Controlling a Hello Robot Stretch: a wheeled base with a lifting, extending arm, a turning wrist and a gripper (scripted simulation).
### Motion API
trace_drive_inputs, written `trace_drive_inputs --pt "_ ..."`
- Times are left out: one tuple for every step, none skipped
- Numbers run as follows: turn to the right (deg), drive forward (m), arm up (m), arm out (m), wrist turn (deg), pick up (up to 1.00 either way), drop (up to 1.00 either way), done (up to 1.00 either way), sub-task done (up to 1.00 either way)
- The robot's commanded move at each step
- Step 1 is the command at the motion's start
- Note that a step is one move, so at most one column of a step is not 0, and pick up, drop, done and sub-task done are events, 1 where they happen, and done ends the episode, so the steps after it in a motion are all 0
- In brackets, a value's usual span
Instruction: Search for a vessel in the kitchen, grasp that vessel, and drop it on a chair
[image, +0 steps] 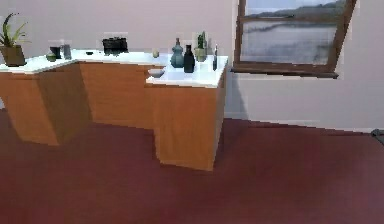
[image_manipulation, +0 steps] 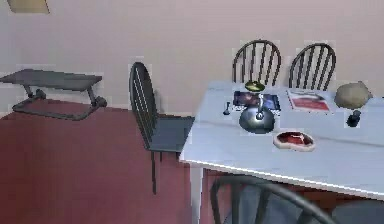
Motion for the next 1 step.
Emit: trace_drive_inputs --pt "-45.0 0.0 0.0 0.0 0.0 0.0 0.0 0.0 0.0"
